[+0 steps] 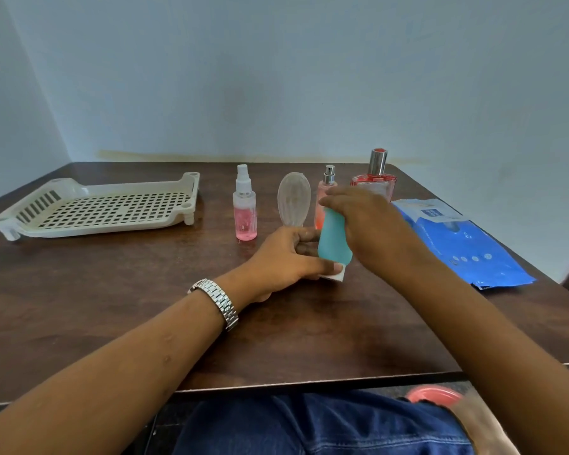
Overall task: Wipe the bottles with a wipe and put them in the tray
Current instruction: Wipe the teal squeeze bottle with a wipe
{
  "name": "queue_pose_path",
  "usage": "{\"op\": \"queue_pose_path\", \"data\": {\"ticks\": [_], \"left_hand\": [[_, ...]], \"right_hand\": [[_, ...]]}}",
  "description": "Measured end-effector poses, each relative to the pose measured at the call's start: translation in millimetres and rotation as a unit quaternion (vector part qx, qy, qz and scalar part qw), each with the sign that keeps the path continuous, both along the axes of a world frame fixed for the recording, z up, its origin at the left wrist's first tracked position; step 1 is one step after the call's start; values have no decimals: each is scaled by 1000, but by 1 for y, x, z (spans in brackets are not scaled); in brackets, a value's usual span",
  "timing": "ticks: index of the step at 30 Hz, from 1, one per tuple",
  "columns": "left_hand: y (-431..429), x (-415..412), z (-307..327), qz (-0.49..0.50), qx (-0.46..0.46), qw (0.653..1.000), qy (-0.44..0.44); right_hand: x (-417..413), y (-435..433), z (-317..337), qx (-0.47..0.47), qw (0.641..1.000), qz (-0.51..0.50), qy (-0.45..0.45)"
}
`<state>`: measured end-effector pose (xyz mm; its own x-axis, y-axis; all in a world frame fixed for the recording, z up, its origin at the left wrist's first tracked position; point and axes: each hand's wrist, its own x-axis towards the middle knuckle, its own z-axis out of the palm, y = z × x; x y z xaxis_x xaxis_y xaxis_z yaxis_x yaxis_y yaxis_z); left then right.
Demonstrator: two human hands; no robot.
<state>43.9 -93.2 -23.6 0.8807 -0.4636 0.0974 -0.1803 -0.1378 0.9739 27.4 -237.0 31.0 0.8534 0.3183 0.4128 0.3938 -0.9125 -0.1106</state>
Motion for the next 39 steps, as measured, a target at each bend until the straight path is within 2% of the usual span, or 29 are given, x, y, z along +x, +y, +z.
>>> {"op": "queue_pose_path", "data": {"ticks": [3, 7, 12, 15, 23, 27, 30, 32, 39], "left_hand": [[-1, 0, -1, 1, 4, 1000, -12], [-2, -1, -4, 20, 8, 999, -40], [-2, -4, -1, 16, -4, 999, -29], [0, -5, 2, -5, -6, 1000, -27], [0, -3, 2, -13, -6, 1000, 1], [1, -1, 1, -13, 3, 1000, 8], [0, 0, 0, -13, 6, 1000, 10], [1, 1, 0, -13, 7, 1000, 10], [1, 1, -3, -9, -21, 1000, 21]], "right_hand": [[-12, -4, -13, -70, 997, 36, -13], [-16, -5, -30, -111, 991, 75, -21], [-30, -10, -36, -9, 994, 108, -6], [-44, -8, -34, 6, 992, 123, 17], [-16, -28, -28, -65, 983, 142, -91], [16, -33, -25, -14, 983, 108, -151], [31, -34, -24, 41, 984, 46, -166], [32, -32, -25, 38, 987, 32, -156], [-7, -24, -44, -10, 987, 79, -142]]}}
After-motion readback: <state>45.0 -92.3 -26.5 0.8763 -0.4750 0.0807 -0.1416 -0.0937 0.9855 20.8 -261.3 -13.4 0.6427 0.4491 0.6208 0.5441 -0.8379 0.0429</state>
